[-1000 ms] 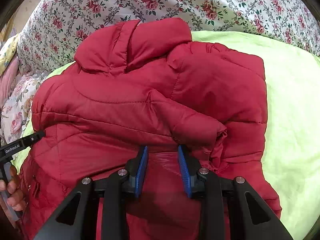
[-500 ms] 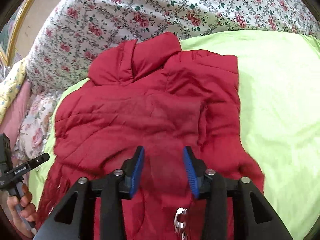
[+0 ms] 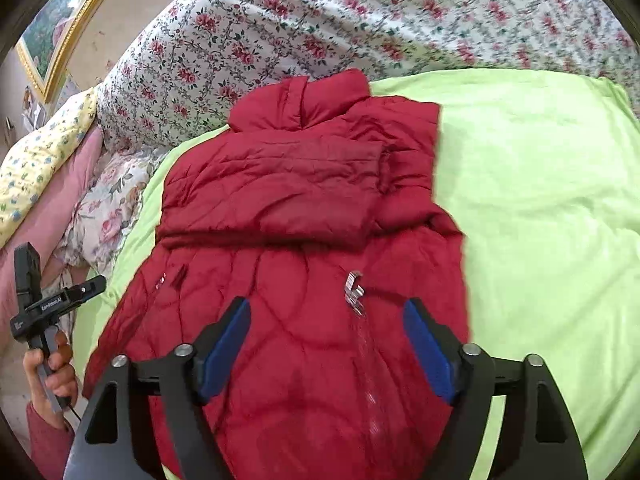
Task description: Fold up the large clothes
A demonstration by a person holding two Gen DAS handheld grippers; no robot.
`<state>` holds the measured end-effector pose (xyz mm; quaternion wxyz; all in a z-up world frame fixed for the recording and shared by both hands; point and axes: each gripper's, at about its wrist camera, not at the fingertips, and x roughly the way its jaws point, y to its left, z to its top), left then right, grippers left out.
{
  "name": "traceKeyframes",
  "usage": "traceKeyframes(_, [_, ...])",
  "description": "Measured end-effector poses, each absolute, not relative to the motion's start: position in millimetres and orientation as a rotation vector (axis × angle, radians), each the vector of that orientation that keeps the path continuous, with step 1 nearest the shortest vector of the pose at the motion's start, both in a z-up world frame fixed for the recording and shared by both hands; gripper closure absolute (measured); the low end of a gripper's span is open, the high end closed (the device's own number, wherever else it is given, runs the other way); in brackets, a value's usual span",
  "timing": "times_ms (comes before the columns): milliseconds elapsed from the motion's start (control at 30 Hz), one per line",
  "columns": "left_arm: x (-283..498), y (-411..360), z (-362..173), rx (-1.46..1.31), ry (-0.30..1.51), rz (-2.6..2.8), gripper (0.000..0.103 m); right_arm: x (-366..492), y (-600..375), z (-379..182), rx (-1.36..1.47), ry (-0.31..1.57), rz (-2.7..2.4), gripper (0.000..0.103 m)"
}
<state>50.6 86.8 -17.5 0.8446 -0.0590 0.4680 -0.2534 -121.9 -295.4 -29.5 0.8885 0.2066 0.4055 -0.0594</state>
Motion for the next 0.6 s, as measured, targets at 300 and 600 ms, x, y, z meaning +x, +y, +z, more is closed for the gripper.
traceKeyframes(300, [29.6, 121.4, -29.5, -0.149, 1.009, -0.504, 0.035, -175.0, -318.4, -49.8, 0.426, 0.915, -0.257, 0.017])
traceKeyframes(600, [19.6, 133.5, -57.5, -0.179, 1.093, -0.521, 0.035, -207.6, -320.7, -77.4, 0.458, 0.99, -0.31, 0.016])
